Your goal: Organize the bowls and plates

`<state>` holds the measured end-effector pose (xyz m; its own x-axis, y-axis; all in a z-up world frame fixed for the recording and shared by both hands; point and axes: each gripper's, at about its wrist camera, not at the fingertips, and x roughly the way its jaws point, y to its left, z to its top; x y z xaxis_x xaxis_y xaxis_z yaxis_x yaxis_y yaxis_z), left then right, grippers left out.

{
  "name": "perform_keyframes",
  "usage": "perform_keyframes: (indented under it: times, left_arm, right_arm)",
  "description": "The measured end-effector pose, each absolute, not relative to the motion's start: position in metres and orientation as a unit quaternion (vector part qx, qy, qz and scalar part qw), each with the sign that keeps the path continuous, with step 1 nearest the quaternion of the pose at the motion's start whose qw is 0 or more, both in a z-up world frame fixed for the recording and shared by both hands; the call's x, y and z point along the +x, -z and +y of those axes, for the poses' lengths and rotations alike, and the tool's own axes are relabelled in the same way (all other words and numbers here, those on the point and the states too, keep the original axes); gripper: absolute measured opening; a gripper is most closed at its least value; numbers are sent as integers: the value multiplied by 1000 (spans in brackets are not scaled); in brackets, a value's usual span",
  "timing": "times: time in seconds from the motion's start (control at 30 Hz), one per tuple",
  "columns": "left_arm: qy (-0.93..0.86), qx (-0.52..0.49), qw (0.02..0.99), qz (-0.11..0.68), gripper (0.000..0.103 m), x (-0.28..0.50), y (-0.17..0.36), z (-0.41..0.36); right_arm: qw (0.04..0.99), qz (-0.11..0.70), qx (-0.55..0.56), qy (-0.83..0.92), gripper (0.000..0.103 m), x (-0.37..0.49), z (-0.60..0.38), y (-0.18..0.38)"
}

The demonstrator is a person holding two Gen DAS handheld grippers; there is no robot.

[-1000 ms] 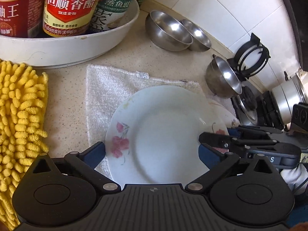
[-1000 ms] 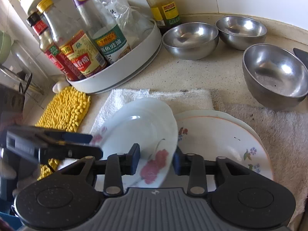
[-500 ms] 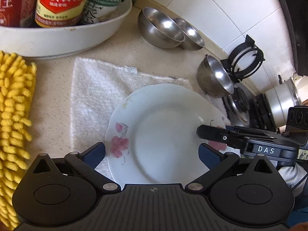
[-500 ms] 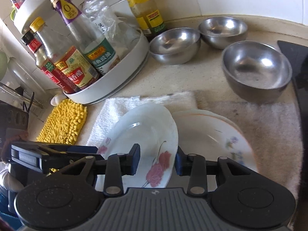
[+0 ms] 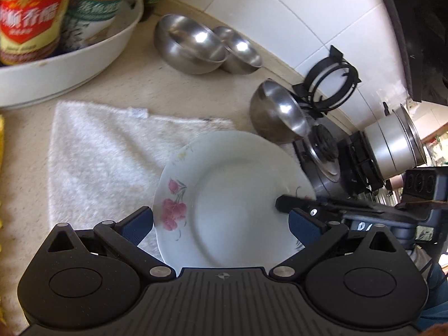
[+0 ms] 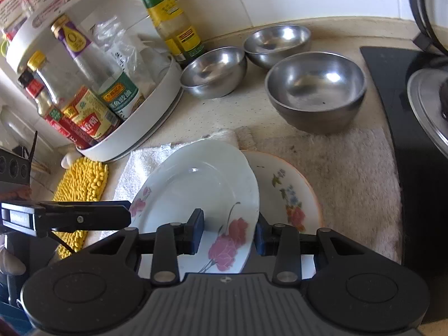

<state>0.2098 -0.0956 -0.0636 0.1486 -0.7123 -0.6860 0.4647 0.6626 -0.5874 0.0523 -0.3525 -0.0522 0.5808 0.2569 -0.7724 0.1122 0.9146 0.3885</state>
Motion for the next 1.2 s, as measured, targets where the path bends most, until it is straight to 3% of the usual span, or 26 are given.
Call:
perform_keyframes:
  times: [0.77,1.2]
  left_arm:
    - [438,-107,726,519,100,201,57,-130]
    - [381,18,788,482,101,183,41,-151]
  right_arm:
    - [904,419,79,8,45,37,-350,37]
    - [898,434,64,36,48,36,-368,42]
